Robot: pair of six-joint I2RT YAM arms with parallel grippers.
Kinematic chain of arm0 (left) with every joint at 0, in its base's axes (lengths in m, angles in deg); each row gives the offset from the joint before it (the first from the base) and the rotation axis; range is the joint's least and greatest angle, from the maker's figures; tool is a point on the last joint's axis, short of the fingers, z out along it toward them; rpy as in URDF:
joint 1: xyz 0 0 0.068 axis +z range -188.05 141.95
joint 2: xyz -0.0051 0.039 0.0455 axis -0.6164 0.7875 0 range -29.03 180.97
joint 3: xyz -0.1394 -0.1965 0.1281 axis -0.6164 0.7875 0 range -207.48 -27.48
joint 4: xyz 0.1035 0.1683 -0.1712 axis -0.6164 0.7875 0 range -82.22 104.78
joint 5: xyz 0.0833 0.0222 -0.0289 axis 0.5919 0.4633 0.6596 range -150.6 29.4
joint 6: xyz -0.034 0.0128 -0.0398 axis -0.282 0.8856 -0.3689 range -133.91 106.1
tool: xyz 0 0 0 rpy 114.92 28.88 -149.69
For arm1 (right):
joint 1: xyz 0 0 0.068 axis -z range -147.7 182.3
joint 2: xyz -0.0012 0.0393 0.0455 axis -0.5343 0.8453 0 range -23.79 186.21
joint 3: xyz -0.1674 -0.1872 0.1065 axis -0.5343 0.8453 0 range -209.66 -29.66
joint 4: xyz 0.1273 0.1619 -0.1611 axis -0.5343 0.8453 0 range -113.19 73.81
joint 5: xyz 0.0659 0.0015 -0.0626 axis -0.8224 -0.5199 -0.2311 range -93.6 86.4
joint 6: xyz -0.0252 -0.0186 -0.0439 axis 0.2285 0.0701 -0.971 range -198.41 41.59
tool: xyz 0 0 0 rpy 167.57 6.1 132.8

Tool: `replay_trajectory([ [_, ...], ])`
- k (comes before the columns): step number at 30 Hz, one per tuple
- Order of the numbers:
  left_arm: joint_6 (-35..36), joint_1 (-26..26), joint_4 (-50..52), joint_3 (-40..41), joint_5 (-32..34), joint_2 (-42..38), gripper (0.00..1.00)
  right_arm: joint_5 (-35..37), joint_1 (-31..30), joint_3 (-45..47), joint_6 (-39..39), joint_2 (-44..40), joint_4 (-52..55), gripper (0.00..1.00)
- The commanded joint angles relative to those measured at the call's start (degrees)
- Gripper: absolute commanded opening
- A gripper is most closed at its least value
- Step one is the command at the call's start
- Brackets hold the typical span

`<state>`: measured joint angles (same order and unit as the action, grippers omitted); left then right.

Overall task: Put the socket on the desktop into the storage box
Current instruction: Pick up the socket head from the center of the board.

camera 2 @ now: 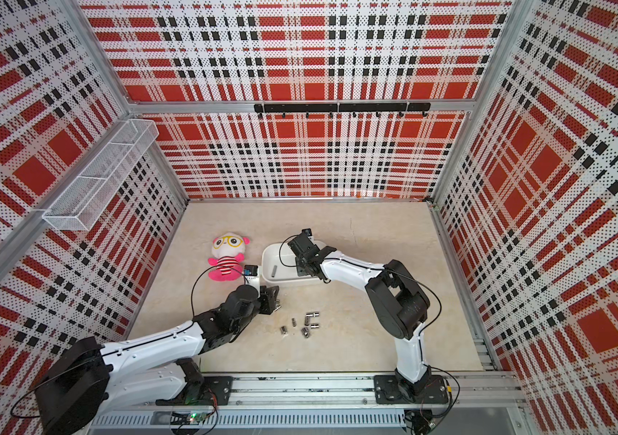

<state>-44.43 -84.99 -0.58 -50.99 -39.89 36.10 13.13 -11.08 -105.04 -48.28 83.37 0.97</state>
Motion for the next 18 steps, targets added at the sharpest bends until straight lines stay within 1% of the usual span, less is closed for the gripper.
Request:
replay_trajectory([
  [1, 1.4, -1.5, 1.8, -1.9, 3.1, 1.5, 0.51, 1.0, 0.1, 6.9, -3.8, -11.7, -1.9, 0.39],
  [5, 2.5, -3.0, 2.6, -3.6, 3.8, 3.9, 0.5, 0.3, 0.0, 19.7, -7.3, -26.5, -5.2, 0.41],
  [6, 2.7, -3.4, 2.6, -3.9, 4.1, 4.4, 0.5, -0.8, -0.1, 23.5, -7.5, -30.4, -6.1, 0.44],
  [7, 2.8, -3.9, 2.6, -4.0, 4.5, 5.0, 0.5, -2.6, -0.2, 27.3, -7.5, -34.0, -7.2, 0.49],
  [9, 3.3, -4.9, 2.5, -4.6, 5.4, 6.2, 0.5, -6.3, -0.5, 33.2, -6.3, -39.7, -8.8, 0.53],
  [11, 3.7, -6.1, 2.7, -5.4, 6.4, 7.3, 0.5, -9.7, -1.6, 38.6, -5.7, -43.7, -12.0, 0.6],
  [12, 4.0, -6.7, 2.6, -5.7, 6.7, 7.9, 0.5, -10.2, -2.2, 40.1, -5.5, -44.6, -13.0, 0.62],
  [14, 4.1, -7.6, 2.7, -6.4, 7.0, 8.8, 0.5, -9.7, -4.2, 40.2, -5.7, -43.8, -12.5, 0.63],
  [17, 4.3, -8.0, 2.9, -6.8, 6.4, 9.6, 0.5, -6.0, -8.4, 38.7, -6.4, -38.7, -11.7, 0.64],
  [18, 4.4, -8.1, 2.9, -6.8, 6.3, 9.6, 0.5, -5.7, -9.5, 38.0, -6.5, -36.3, -11.9, 0.63],
])
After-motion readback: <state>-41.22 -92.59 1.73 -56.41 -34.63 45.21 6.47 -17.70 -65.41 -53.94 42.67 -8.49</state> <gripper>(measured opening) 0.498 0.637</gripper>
